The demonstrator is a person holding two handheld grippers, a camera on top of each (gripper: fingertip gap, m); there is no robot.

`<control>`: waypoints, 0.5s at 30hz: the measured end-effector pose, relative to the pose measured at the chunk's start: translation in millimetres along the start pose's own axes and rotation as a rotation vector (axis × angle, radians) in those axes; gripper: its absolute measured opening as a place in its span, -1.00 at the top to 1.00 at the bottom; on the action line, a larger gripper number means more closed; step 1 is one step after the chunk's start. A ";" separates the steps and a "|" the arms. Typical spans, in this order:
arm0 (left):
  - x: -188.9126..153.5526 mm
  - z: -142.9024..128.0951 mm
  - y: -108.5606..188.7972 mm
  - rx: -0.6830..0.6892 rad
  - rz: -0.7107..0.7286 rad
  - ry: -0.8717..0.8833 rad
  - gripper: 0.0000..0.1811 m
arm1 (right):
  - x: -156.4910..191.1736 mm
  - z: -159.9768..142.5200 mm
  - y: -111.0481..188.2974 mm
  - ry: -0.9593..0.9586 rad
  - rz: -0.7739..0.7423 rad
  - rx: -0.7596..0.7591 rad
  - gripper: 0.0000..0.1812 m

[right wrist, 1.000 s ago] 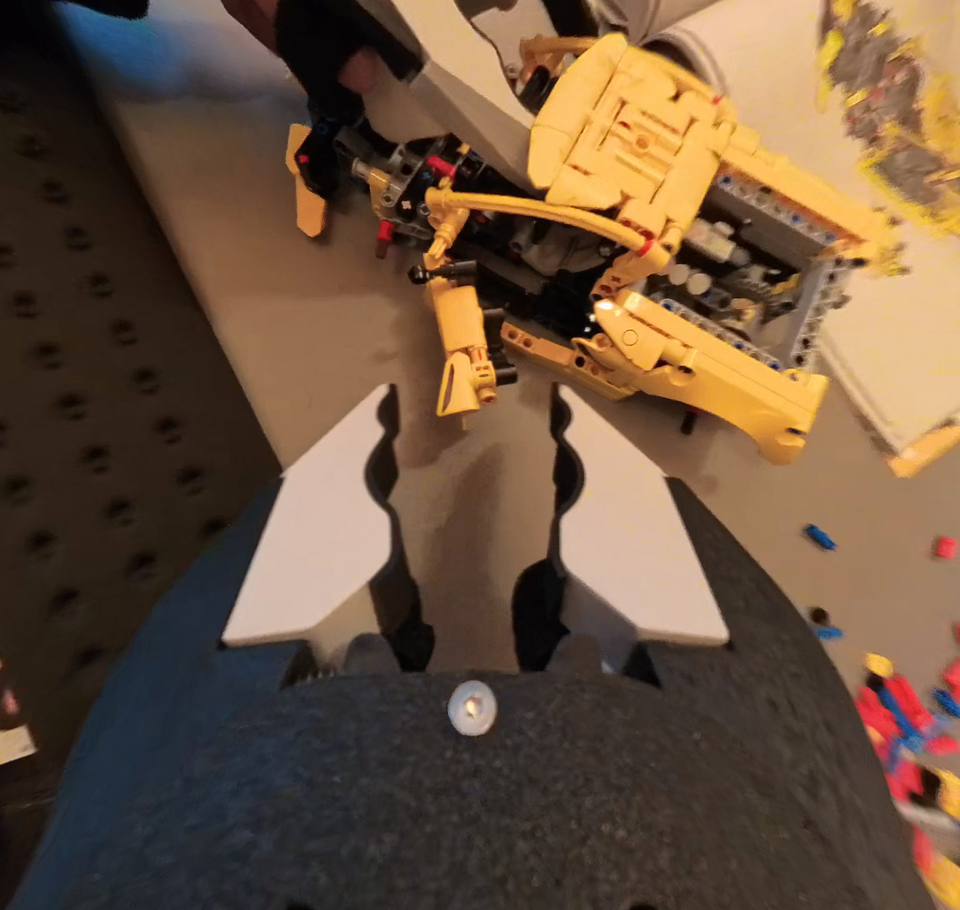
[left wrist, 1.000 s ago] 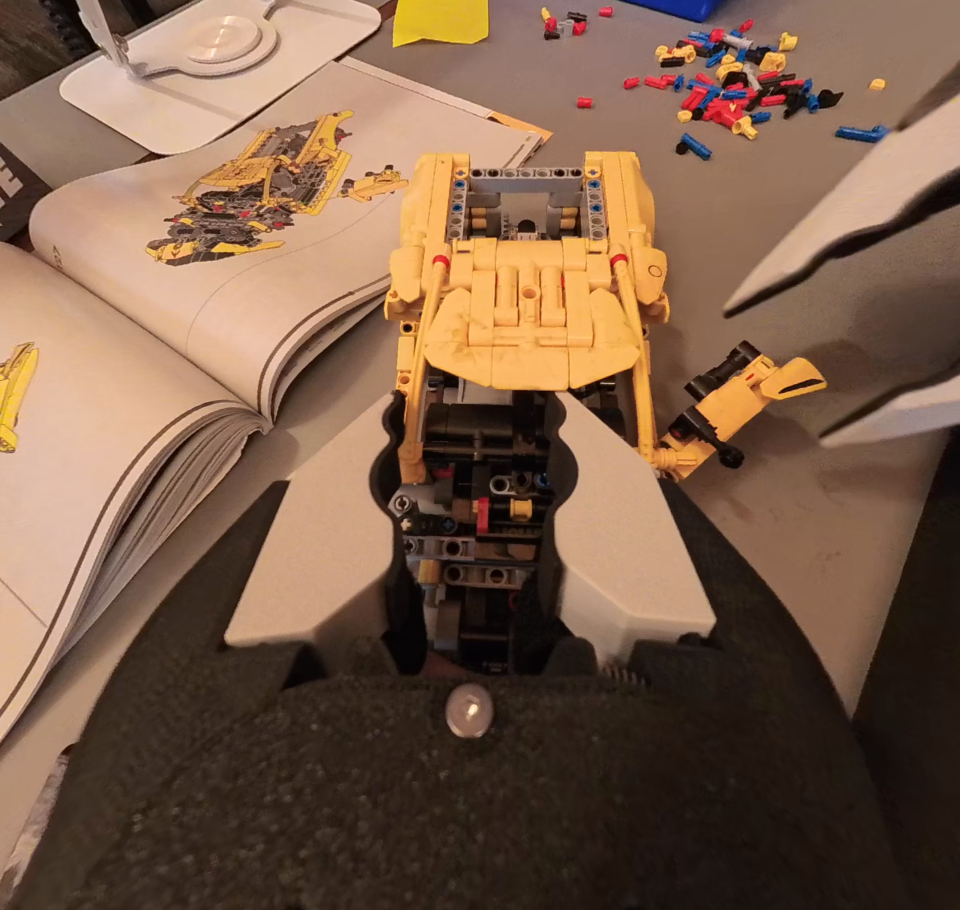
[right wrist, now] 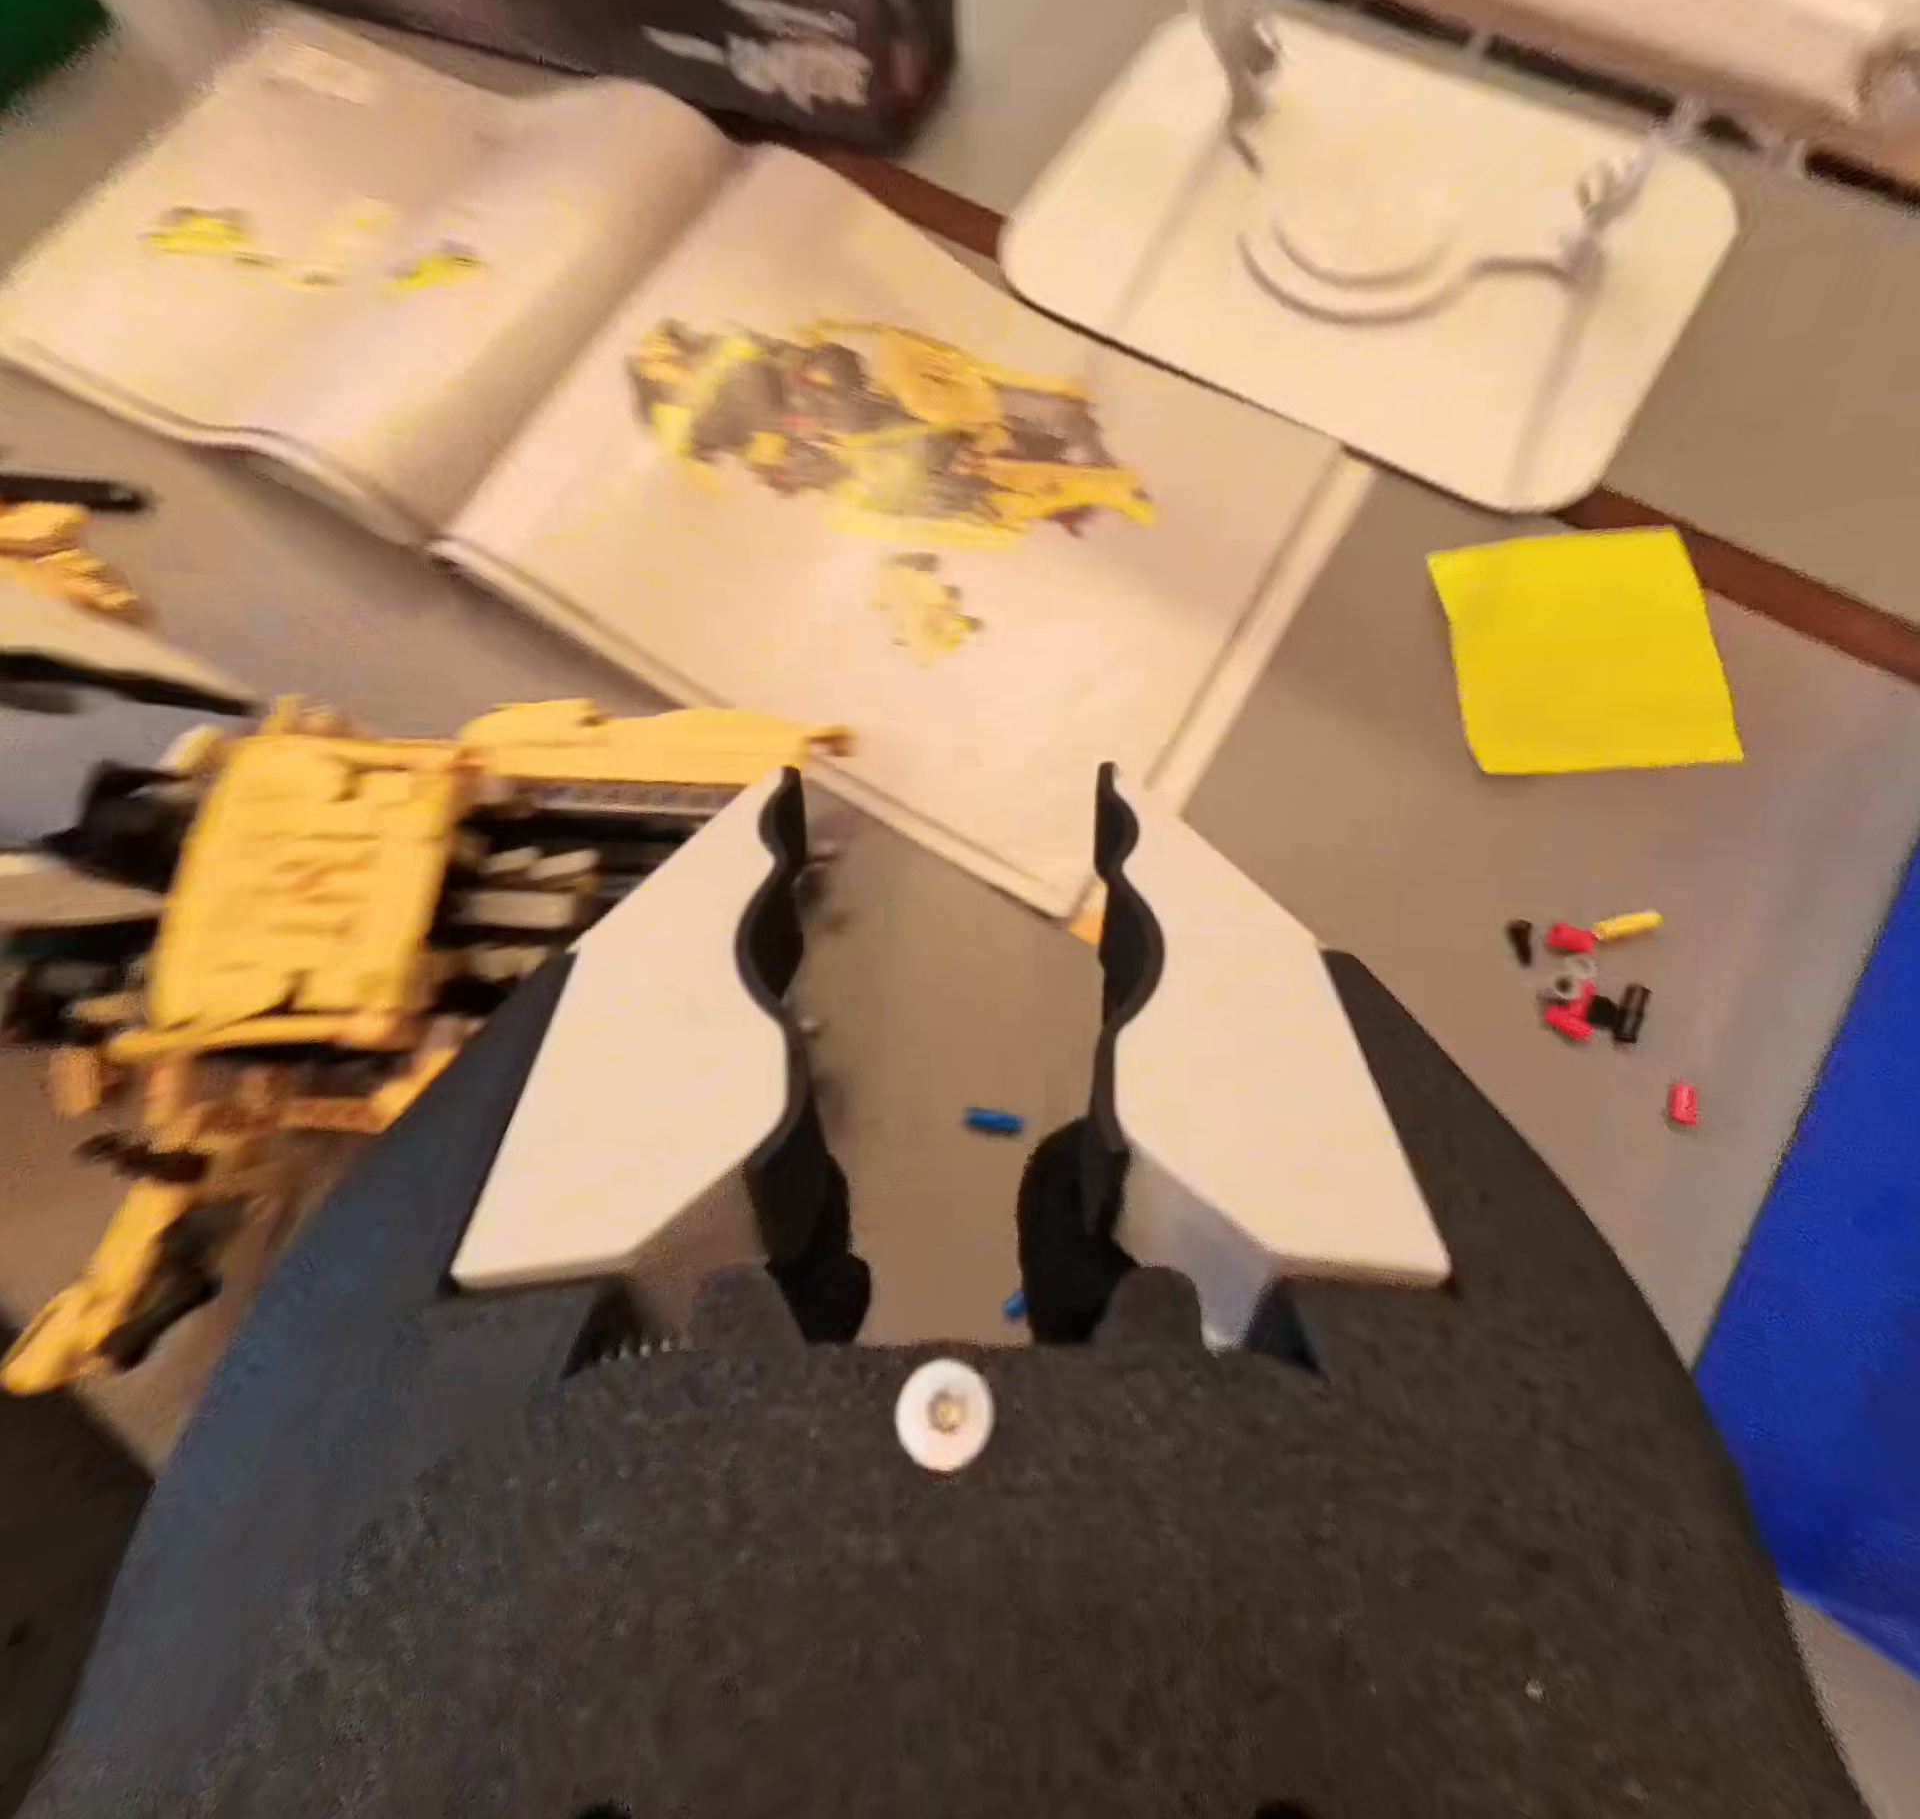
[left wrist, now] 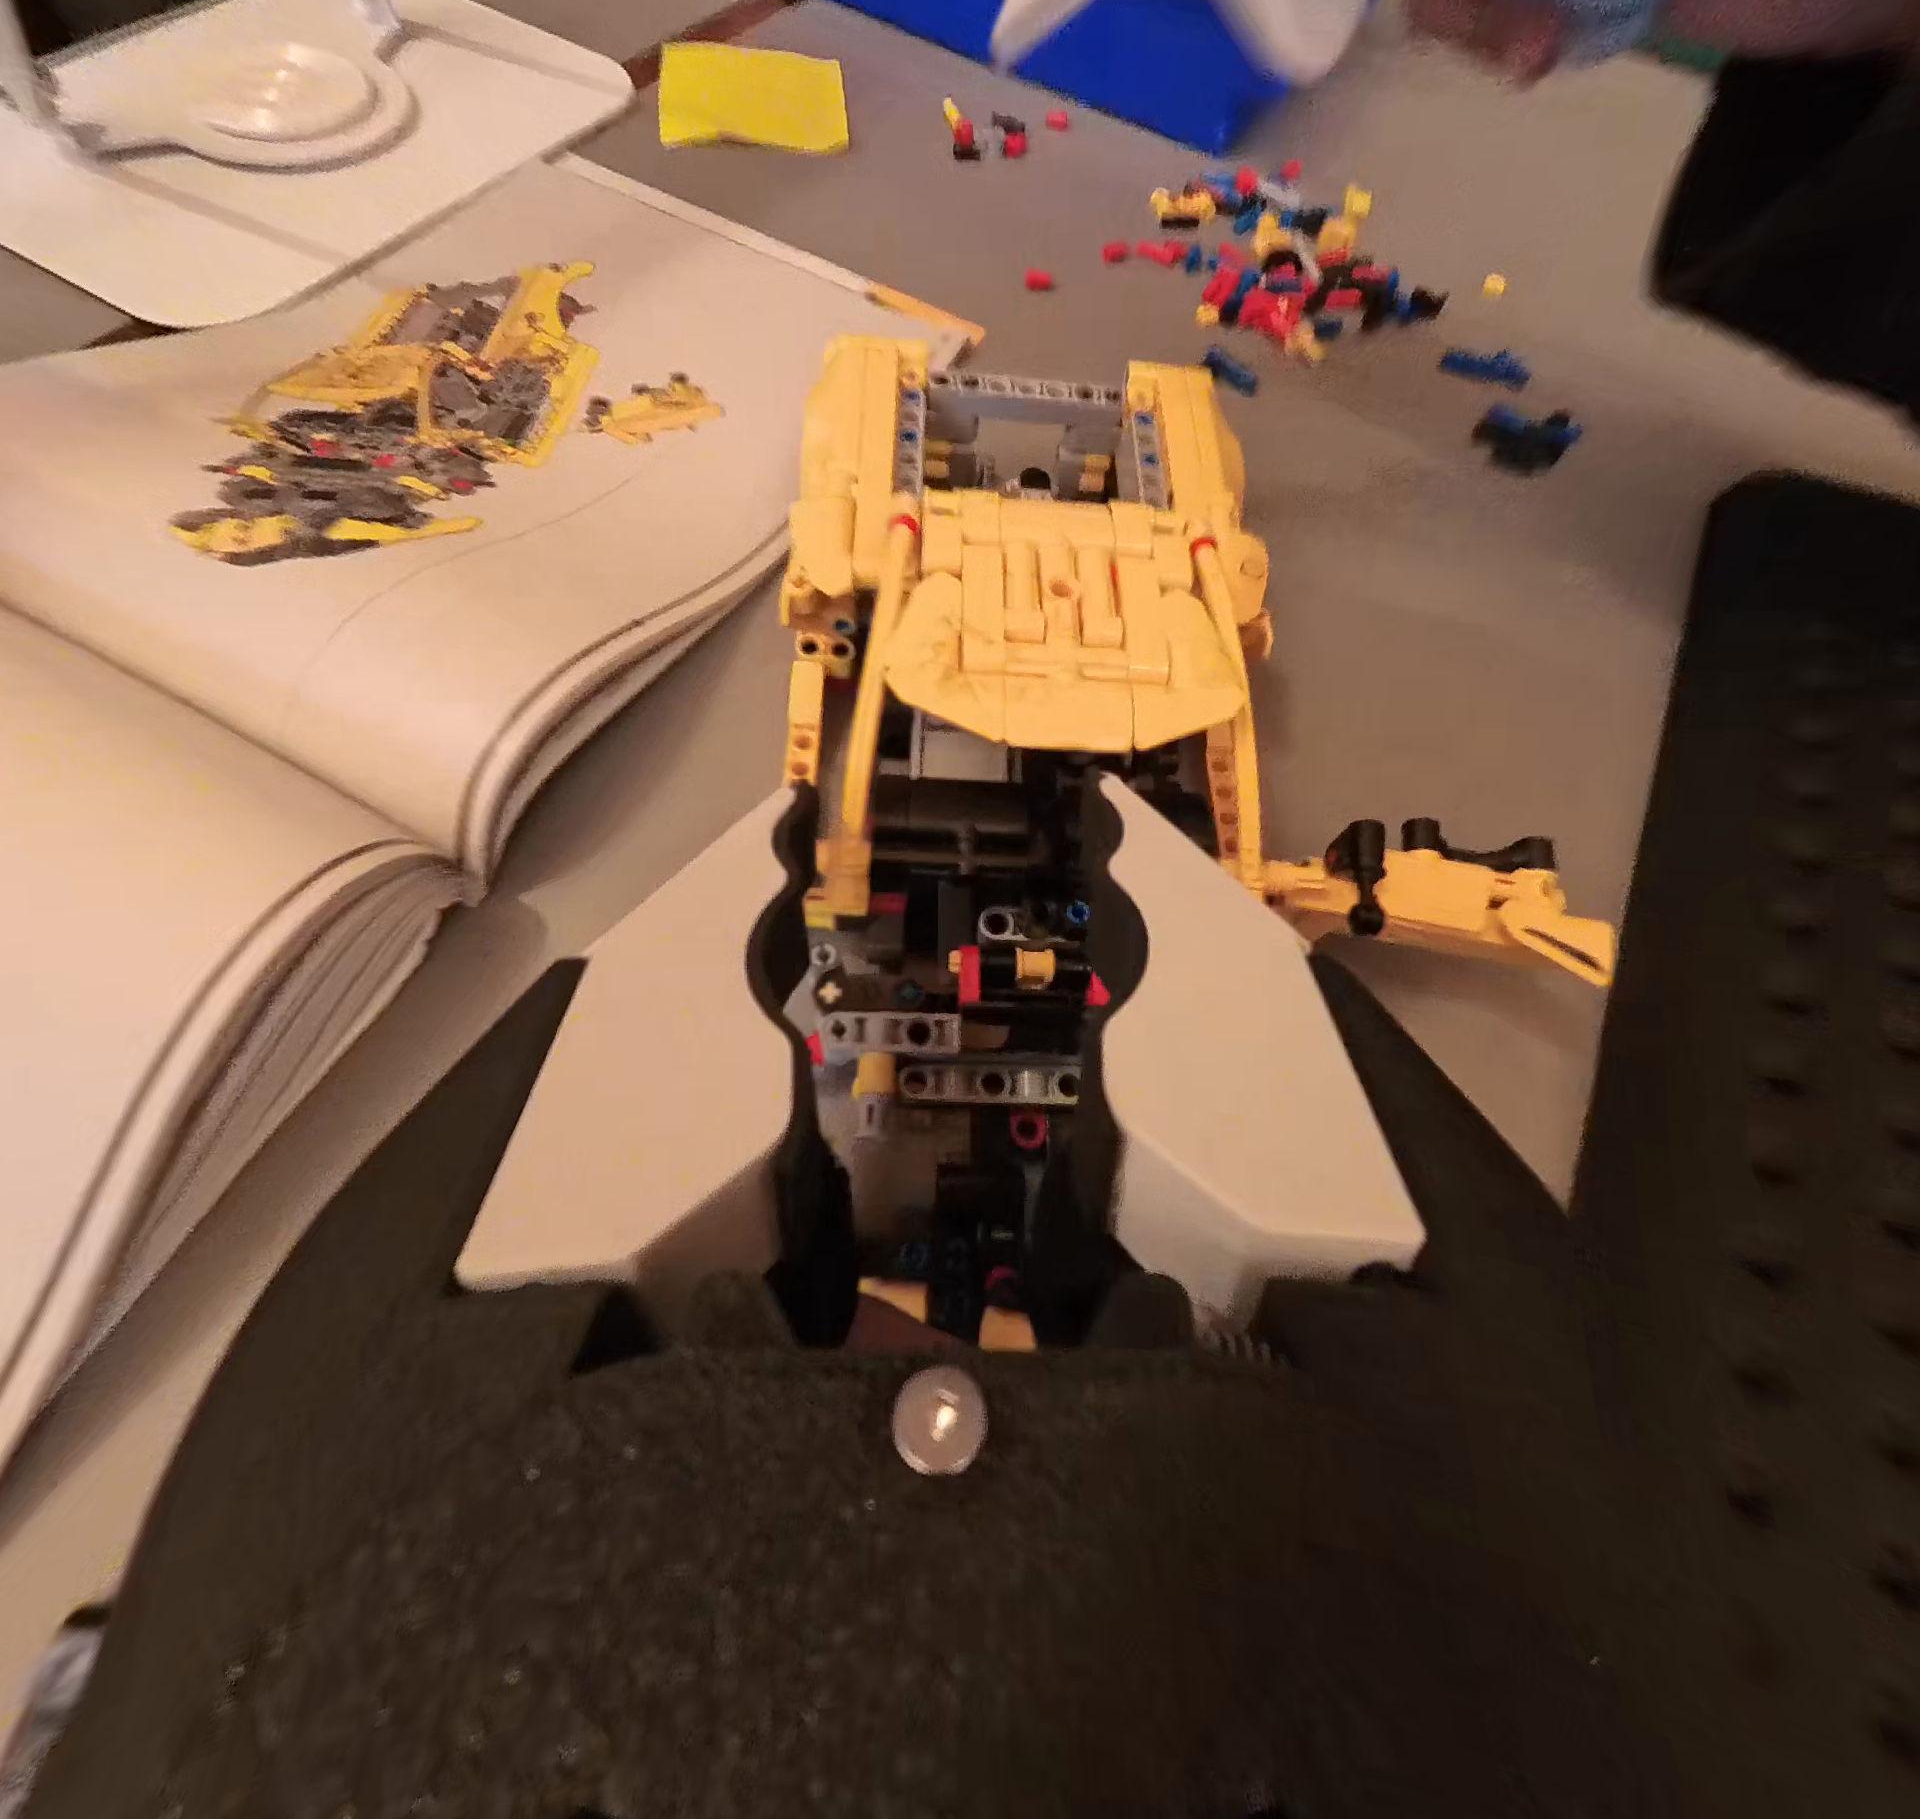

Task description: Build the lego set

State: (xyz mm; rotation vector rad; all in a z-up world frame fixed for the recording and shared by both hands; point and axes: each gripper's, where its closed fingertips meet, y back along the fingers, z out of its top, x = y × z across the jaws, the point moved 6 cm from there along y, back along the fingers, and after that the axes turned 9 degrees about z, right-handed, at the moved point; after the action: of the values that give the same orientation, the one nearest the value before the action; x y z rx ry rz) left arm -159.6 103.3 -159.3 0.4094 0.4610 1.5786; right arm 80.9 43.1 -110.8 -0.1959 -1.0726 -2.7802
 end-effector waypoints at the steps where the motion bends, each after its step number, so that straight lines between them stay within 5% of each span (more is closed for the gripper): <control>1: 4.7 7.3 7.6 -0.032 0.003 0.026 0.44 | -17.0 -1.8 -7.8 -0.057 -0.001 0.018 0.40; 4: 37.6 37.6 13.8 -0.047 0.074 0.084 0.44 | -47.8 -13.7 -34.5 -0.360 0.157 0.143 0.37; 8: 84.7 58.8 -16.7 0.139 0.236 -0.163 0.44 | -48.2 -35.4 -51.2 -0.648 0.355 0.187 0.46; 10: 100.3 58.9 -33.6 0.202 0.224 -0.172 0.43 | -40.0 -46.8 -51.9 -0.701 0.455 0.202 0.46; 15: 116.7 46.9 -70.7 0.238 0.201 -0.019 0.44 | -43.1 -54.6 -45.6 -0.680 0.399 0.214 0.50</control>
State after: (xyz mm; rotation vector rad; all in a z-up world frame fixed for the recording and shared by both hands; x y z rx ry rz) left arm -81.7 224.8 -158.4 0.6686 0.6115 1.7172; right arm 110.8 43.9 -188.4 -1.2377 -1.2662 -2.2472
